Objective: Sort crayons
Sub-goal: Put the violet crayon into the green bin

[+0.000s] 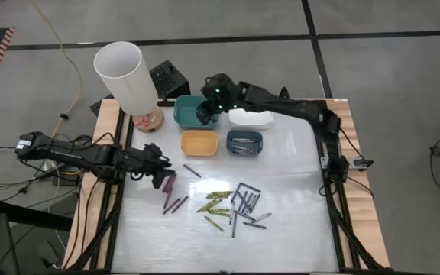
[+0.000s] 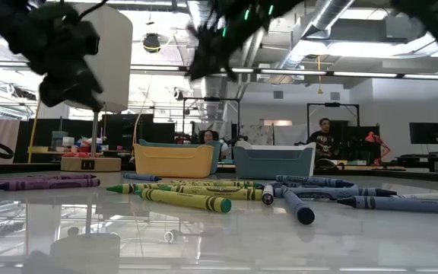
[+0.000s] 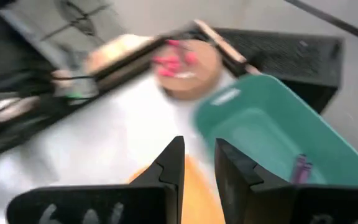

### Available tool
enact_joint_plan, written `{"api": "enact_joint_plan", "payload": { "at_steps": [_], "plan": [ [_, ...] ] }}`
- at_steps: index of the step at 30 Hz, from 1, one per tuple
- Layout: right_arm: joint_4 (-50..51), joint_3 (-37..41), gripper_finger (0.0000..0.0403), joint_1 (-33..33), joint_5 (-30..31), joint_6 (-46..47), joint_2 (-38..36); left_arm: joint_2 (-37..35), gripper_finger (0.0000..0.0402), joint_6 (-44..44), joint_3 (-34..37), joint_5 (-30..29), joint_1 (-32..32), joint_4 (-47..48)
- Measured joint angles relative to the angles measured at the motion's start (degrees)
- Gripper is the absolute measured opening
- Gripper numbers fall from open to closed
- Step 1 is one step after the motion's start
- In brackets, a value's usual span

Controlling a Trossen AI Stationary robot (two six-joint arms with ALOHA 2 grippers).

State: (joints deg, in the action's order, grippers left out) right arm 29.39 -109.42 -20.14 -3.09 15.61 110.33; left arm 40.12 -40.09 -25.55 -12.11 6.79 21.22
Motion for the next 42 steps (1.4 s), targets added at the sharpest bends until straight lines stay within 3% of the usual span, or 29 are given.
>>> {"api": "enact_joint_plan", "payload": {
  "at_steps": [3,7,15,21,32,36,42],
  "plan": [
    [3.4,-0.1,0.0082,3.4,2.4,0.8,-6.7,0.0,0.0173,0.0,0.0,0.1,0.0,5.2],
    [8.4,-0.2,0.0081,10.0,10.6,0.4,-14.5,0.3,0.0173,2.9,0.0,1.8,0.5,8.1],
    [18.3,-0.1,0.0081,24.5,25.6,0.8,-23.7,5.6,0.0173,1.4,0.0,3.8,6.5,0.2],
    [26.9,-0.1,0.0081,33.6,31.8,4.3,-25.0,14.5,0.0173,-1.6,-0.9,3.2,12.6,-9.3],
    [33.8,1.3,0.0081,47.2,45.5,14.3,-24.7,30.8,0.0171,-4.4,-10.7,-1.8,17.7,-4.3],
    [33.6,1.3,0.0081,49.8,47.4,16.0,-24.8,33.3,0.0165,-6.2,-15.2,-4.0,18.5,1.5],
    [33.6,1.3,0.0081,51.7,48.5,17.6,-24.8,34.1,0.0157,-5.6,-17.8,-6.0,21.0,1.8]
  ]
}}
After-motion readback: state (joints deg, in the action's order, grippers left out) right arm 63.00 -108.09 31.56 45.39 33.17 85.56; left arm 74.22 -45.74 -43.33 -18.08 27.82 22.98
